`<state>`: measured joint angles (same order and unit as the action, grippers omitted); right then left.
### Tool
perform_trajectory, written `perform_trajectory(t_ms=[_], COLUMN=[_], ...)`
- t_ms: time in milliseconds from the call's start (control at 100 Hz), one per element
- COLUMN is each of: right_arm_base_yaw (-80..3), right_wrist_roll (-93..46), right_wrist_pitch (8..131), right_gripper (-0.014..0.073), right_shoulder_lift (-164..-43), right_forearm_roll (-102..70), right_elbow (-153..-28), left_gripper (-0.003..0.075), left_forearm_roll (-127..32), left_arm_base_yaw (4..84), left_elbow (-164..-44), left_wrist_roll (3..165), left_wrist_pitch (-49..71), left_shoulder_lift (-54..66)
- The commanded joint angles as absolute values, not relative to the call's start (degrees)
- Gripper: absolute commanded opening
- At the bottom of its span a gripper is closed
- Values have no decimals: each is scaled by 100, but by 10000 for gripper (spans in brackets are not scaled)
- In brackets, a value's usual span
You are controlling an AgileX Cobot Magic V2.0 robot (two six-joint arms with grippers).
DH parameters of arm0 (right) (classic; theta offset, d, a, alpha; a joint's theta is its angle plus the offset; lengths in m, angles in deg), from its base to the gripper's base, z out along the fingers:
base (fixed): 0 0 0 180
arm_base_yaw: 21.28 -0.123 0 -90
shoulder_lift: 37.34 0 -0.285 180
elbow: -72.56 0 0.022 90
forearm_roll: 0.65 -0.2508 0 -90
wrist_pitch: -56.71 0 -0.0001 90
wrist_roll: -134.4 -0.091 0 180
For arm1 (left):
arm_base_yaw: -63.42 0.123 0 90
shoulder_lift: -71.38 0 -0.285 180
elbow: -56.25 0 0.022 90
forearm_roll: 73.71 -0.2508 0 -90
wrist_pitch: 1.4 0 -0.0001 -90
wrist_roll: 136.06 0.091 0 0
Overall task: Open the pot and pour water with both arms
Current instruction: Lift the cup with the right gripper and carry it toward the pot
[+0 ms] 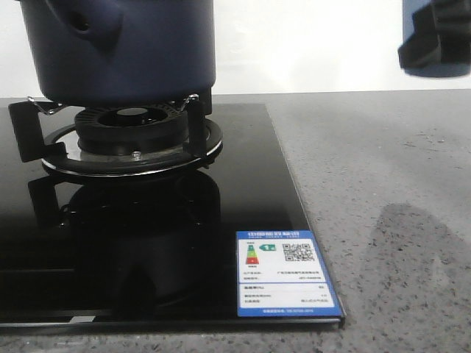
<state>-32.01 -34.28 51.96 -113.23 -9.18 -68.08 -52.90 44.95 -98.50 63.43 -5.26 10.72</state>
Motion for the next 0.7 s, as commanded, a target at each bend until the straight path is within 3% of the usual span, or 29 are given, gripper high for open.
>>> perform_trajectory(t_ms=[0, 690], right_arm_base_yaw=[-3257, -4861], right_wrist_roll=[-3398, -3296], right_wrist_pitch=[5308, 8229], right_gripper=[330, 330], right_shoulder_lift=[-11089, -11965], right_forearm_roll=[-811, 1126], right_elbow=[-7395, -10511], left_gripper=[328, 328], left_forearm_roll=[-5335, -5432], left_arm_base_yaw=[4508, 4508], left_elbow=[-10061, -10061], left_wrist_roll=[6325, 6325], left_wrist_pitch=[-1126, -1114], left_shoulder_lift=[1188, 1188])
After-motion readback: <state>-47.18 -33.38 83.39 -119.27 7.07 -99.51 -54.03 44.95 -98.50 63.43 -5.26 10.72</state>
